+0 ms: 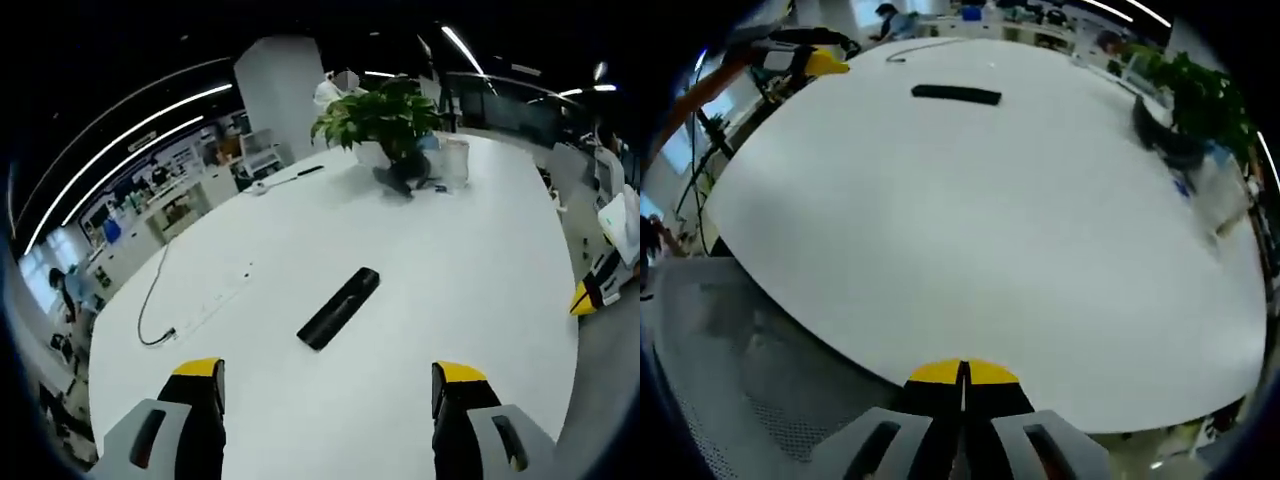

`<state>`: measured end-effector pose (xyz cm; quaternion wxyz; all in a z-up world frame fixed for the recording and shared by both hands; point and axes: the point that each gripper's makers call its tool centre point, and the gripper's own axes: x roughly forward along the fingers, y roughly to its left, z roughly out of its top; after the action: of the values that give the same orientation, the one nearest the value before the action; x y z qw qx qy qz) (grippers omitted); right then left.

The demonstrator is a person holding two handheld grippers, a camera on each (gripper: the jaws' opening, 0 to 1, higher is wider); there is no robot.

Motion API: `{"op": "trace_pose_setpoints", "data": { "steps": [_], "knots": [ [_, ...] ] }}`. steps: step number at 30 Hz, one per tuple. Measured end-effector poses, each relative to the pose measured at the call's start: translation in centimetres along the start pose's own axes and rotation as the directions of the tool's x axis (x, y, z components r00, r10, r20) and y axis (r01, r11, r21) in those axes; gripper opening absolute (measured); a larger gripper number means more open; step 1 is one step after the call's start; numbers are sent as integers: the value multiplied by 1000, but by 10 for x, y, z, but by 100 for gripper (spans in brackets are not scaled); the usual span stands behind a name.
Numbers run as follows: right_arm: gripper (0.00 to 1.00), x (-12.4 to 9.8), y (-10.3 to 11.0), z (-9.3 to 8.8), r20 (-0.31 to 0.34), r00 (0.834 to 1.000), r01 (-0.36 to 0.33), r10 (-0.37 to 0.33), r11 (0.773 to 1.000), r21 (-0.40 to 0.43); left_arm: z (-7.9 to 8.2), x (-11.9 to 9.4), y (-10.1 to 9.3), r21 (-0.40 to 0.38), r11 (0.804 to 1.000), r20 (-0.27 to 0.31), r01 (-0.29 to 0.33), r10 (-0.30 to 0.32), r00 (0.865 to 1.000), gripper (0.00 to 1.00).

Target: Press the specified remote control buttons in sequence, fully releasing each button before pressing the next.

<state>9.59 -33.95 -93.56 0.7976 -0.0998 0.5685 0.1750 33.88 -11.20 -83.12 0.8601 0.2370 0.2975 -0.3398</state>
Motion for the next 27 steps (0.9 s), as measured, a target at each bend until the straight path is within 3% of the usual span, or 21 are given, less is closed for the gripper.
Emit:
{"op": "trace_pose_setpoints", "data": {
  "steps": [11,14,19,27],
  "knots": [
    [0,6,2,-13,-94,995,-20,24,999,38,14,42,12,74,994,-73,78,-73,995,83],
    [0,3,1,-9,-72,997,-25,29,999,49,16,53,12,106,989,-92,106,-96,991,82],
    [0,1,0,-6,-53,998,-27,31,997,71,18,71,10,167,972,-132,163,-142,981,79],
    [0,4,1,-14,-105,993,-37,51,991,128,13,99,7,198,951,-206,237,-196,959,75]
  ]
}}
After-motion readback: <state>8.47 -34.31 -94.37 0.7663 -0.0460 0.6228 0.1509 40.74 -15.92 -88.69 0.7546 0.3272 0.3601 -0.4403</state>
